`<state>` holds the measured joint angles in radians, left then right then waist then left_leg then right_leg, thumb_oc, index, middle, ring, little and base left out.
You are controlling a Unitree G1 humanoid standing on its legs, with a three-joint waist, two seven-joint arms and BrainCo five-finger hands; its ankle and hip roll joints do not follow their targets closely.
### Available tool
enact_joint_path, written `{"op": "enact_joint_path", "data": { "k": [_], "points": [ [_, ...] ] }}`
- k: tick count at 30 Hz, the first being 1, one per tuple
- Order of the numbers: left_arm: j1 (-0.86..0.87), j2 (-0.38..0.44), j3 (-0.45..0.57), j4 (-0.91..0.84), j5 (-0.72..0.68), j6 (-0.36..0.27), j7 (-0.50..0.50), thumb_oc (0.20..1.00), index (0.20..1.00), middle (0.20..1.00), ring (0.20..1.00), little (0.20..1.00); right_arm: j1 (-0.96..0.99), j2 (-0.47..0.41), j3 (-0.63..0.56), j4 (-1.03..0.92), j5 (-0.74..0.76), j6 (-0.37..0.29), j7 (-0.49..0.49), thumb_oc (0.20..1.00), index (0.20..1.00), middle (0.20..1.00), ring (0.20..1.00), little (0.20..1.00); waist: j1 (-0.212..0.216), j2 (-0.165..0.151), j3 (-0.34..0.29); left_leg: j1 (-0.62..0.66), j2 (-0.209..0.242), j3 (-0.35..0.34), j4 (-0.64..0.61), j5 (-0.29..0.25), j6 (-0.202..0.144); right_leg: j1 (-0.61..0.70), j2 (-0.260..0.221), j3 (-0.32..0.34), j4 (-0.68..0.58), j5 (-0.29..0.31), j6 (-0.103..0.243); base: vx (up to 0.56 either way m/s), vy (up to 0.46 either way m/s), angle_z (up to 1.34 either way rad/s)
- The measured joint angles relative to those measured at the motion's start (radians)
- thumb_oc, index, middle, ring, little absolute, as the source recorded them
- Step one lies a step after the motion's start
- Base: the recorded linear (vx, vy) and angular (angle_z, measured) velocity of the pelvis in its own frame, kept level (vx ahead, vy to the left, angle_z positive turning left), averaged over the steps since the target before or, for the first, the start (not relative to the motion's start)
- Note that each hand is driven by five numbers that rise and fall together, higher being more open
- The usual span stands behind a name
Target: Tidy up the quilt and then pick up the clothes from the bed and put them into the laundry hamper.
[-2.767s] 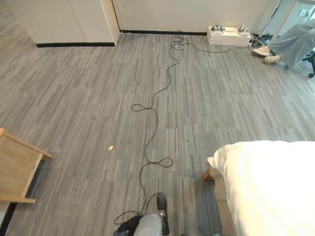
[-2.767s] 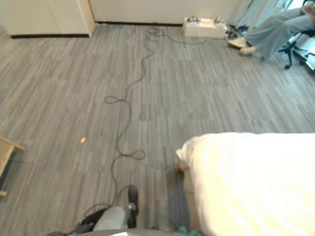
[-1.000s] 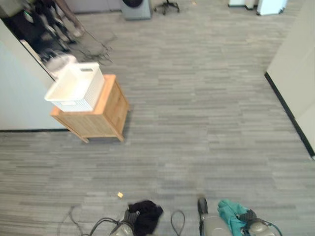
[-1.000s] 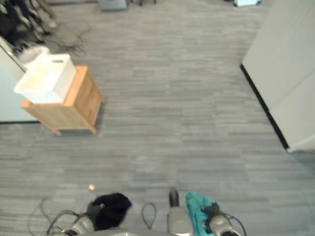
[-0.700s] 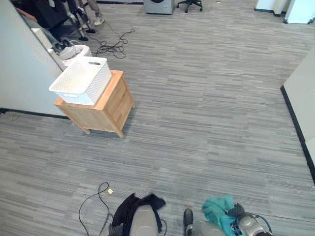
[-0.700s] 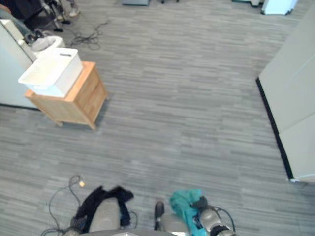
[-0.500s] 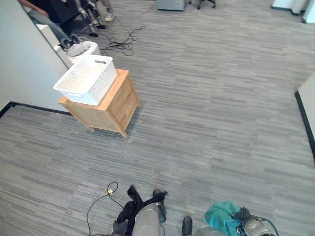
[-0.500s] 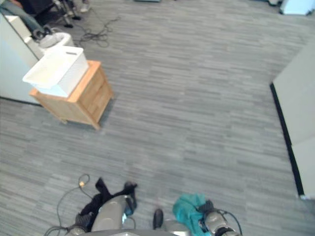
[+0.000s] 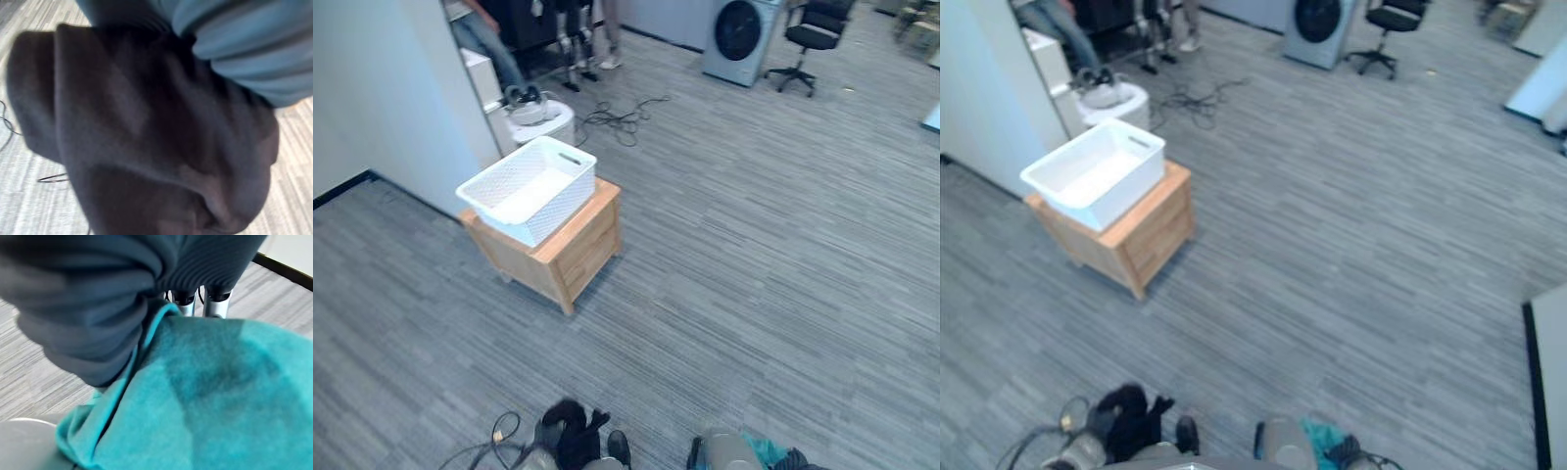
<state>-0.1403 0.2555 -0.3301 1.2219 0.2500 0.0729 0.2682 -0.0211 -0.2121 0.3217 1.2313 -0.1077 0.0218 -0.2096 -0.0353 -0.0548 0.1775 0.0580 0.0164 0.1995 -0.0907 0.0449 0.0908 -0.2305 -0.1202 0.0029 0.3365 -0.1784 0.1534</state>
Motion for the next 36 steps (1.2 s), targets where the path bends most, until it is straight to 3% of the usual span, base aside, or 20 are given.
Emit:
{"op": "enact_joint_path", "data": {
  "k": [1,2,3,4,6,8,10,11,14,17,21,24,25,26,28,29,31,33,35,36],
  "points": [
    [-0.019,-0.003,-0.002,-0.005,0.0,-0.001,0.001,0.2,0.2,0.2,0.2,0.2,-0.001,-0.001,0.0,0.007,0.0,0.0,-0.002,0.2,0.2,0.2,0.2,0.2,-0.005,-0.003,0.001,0.013,-0.002,-0.056,0.001,-0.012,-0.019,0.046,0.007,0.065,-0.264,0.043,0.003,0.55,-0.35,1.4],
    [-0.033,-0.005,-0.005,-0.006,0.0,-0.003,0.001,0.2,0.2,0.2,0.2,0.2,-0.003,-0.002,0.001,0.008,0.0,0.002,-0.002,0.2,0.2,0.2,0.2,0.2,-0.016,-0.005,0.0,0.015,0.002,-0.103,0.0,-0.025,-0.039,0.073,0.024,0.138,-0.431,0.077,0.007,0.47,-0.303,1.74],
    [-0.031,-0.004,-0.004,-0.003,0.0,-0.006,0.001,0.2,0.2,0.2,0.2,0.2,-0.007,-0.003,0.002,0.007,-0.001,0.009,-0.002,0.2,0.2,0.2,0.2,0.2,-0.043,-0.007,0.0,0.017,0.007,-0.191,0.006,-0.034,-0.053,0.076,0.053,0.259,-0.43,0.129,0.024,0.32,-0.254,2.22],
    [-0.034,-0.01,-0.003,-0.001,0.0,-0.013,0.001,0.2,0.2,0.2,0.2,0.2,0.008,-0.007,0.001,0.008,0.0,0.015,-0.002,0.2,0.2,0.2,0.2,0.2,-0.064,-0.013,-0.001,0.029,0.021,-0.241,0.0,-0.046,-0.066,0.116,0.068,0.287,-0.424,0.228,0.006,0.31,-0.394,2.34],
    [0.011,-0.032,-0.006,-0.006,0.0,-0.029,0.002,0.2,0.2,0.2,0.2,0.2,-0.013,-0.033,-0.007,0.009,-0.001,0.027,-0.002,0.2,0.2,0.2,0.2,0.2,-0.045,0.03,0.013,0.083,0.091,-0.162,0.026,-0.034,-0.105,0.19,0.115,0.208,-0.423,0.317,-0.083,0.22,-0.448,1.31],
    [0.033,-0.034,0.003,0.011,-0.001,-0.028,0.002,0.2,0.2,0.2,0.2,0.2,-0.043,-0.043,-0.008,-0.01,-0.001,0.021,-0.004,0.2,0.2,0.2,0.2,0.2,-0.036,0.019,0.019,0.007,0.1,-0.164,0.171,0.007,-0.17,0.223,0.109,0.144,-0.423,0.329,-0.113,0.02,-0.181,0.82],
    [0.033,-0.038,0.003,0.015,-0.001,-0.029,0.003,0.2,0.2,0.2,0.2,0.2,-0.086,-0.067,-0.009,-0.018,-0.001,0.018,-0.006,0.2,0.2,0.2,0.2,0.2,-0.027,0.003,0.039,-0.074,0.101,-0.153,0.269,0.039,-0.22,0.233,0.092,0.093,-0.423,0.333,-0.169,0.05,-0.071,0.88],
    [0.152,-0.103,-0.025,0.011,-0.002,-0.021,-0.001,0.2,0.2,0.2,0.2,0.2,-0.036,-0.16,-0.049,-0.028,-0.009,0.023,-0.005,0.2,0.2,0.2,0.2,0.2,-0.044,0.182,0.002,0.063,0.113,-0.019,0.009,-0.015,-0.16,0.259,0.122,0.054,-0.423,0.295,-0.12,0.07,-0.027,0.52],
    [0.159,-0.096,0.057,-0.083,-0.137,-0.027,0.015,0.2,0.2,0.2,0.2,0.2,-0.003,-0.158,-0.06,-0.126,0.121,0.012,0.021,0.2,0.2,0.2,0.2,0.2,-0.038,0.165,0.009,0.043,0.112,-0.021,0.003,-0.015,-0.164,0.237,0.125,0.045,-0.423,0.296,-0.119,0.07,-0.101,0.09],
    [0.139,-0.088,0.064,-0.189,-0.145,-0.042,0.047,0.2,0.2,0.2,0.2,0.2,-0.003,-0.128,-0.081,-0.157,0.158,-0.008,0.042,0.2,0.2,0.2,0.2,0.2,-0.033,0.14,0.017,0.015,0.117,-0.025,0.005,-0.002,-0.161,0.216,0.126,0.029,-0.423,0.305,-0.107,0.09,-0.14,0.1],
    [0.121,-0.086,0.095,-0.098,-0.108,-0.044,0.05,0.2,0.2,0.2,0.2,0.2,-0.024,-0.081,-0.08,-0.122,0.158,-0.013,0.049,0.2,0.2,0.2,0.2,0.2,-0.03,0.11,0.021,0.005,0.143,-0.018,0.046,-0.01,-0.2,0.214,0.149,0.012,-0.422,0.287,-0.132,0.09,-0.23,-0.12],
    [0.086,-0.04,0.137,0.02,-0.088,-0.041,0.051,0.2,0.2,0.2,0.2,0.2,-0.036,-0.006,-0.09,-0.08,0.166,-0.015,0.057,0.2,0.2,0.2,0.2,0.2,0.014,0.01,0.073,-0.103,0.161,-0.027,0.34,-0.025,-0.24,0.171,0.137,-0.026,-0.277,0.22,-0.194,0.2,-0.169,-0.1],
    [0.084,-0.029,0.142,0.058,-0.086,-0.026,0.051,0.2,0.2,0.2,0.2,0.2,-0.036,0.003,-0.088,-0.062,0.169,-0.008,0.058,0.2,0.2,0.2,0.2,0.2,0.02,-0.023,0.084,-0.174,0.17,-0.021,0.499,0.01,-0.245,0.203,0.121,-0.019,-0.29,0.21,-0.203,0.35,0.006,0.0],
    [0.116,-0.033,0.143,0.064,-0.083,-0.022,0.05,0.2,0.2,0.2,0.2,0.2,-0.029,-0.007,-0.088,-0.048,0.169,-0.006,0.058,0.2,0.2,0.2,0.2,0.2,0.032,-0.032,0.082,-0.193,0.154,-0.014,0.496,0.003,-0.246,0.241,0.112,-0.003,-0.323,0.208,-0.205,0.59,0.093,-0.07],
    [0.125,-0.058,0.14,0.073,-0.077,-0.022,0.043,0.2,0.2,0.2,0.2,0.2,-0.028,-0.034,-0.088,-0.029,0.167,-0.003,0.056,0.2,0.2,0.2,0.2,0.2,0.039,-0.031,0.079,-0.181,0.103,0.024,0.346,-0.014,-0.232,0.249,0.089,0.001,-0.36,0.209,-0.206,0.38,0.129,-0.19],
    [0.134,-0.079,0.14,0.078,-0.07,-0.02,0.037,0.2,0.2,0.2,0.2,0.2,-0.029,-0.058,-0.086,0.005,0.164,-0.003,0.057,0.2,0.2,0.2,0.2,0.2,0.036,-0.009,0.066,-0.174,0.073,0.068,0.179,-0.013,-0.226,0.257,0.083,0.001,-0.409,0.209,-0.206,0.27,0.096,-0.11],
    [0.125,-0.087,0.137,0.084,-0.068,-0.021,0.024,0.2,0.2,0.2,0.2,0.2,-0.032,-0.087,-0.089,0.018,0.155,0.006,0.058,0.2,0.2,0.2,0.2,0.2,0.034,0.038,0.067,-0.182,0.062,0.127,0.037,0.025,-0.21,0.263,0.095,-0.026,-0.427,0.212,-0.207,0.3,0.096,0.11],
    [0.121,-0.089,0.133,0.089,-0.049,-0.021,0.008,0.2,0.2,0.2,0.2,0.2,-0.004,-0.091,-0.098,0.039,0.152,0.012,0.061,0.2,0.2,0.2,0.2,0.2,0.03,0.072,0.062,-0.191,0.08,0.174,0.0,0.056,-0.212,0.303,0.102,-0.075,-0.427,0.211,-0.206,0.59,0.076,0.41],
    [0.137,-0.09,0.139,0.09,-0.032,-0.023,0.003,0.2,0.2,0.2,0.2,0.2,0.007,-0.085,-0.085,0.043,0.144,0.01,0.061,0.2,0.2,0.2,0.2,0.2,0.052,0.065,0.031,-0.211,0.094,0.168,0.01,0.05,-0.225,0.303,0.098,-0.067,-0.427,0.203,-0.196,0.58,0.05,-0.09],
    [0.132,-0.091,0.141,0.095,-0.029,-0.021,-0.003,0.2,0.2,0.2,0.2,0.2,0.005,-0.081,-0.076,0.046,0.132,0.003,0.061,0.2,0.2,0.2,0.2,0.2,0.063,0.051,0.025,-0.221,0.098,0.161,0.093,0.03,-0.207,0.31,0.083,-0.057,-0.426,0.198,-0.189,0.41,0.056,-0.41]
  ]
}}
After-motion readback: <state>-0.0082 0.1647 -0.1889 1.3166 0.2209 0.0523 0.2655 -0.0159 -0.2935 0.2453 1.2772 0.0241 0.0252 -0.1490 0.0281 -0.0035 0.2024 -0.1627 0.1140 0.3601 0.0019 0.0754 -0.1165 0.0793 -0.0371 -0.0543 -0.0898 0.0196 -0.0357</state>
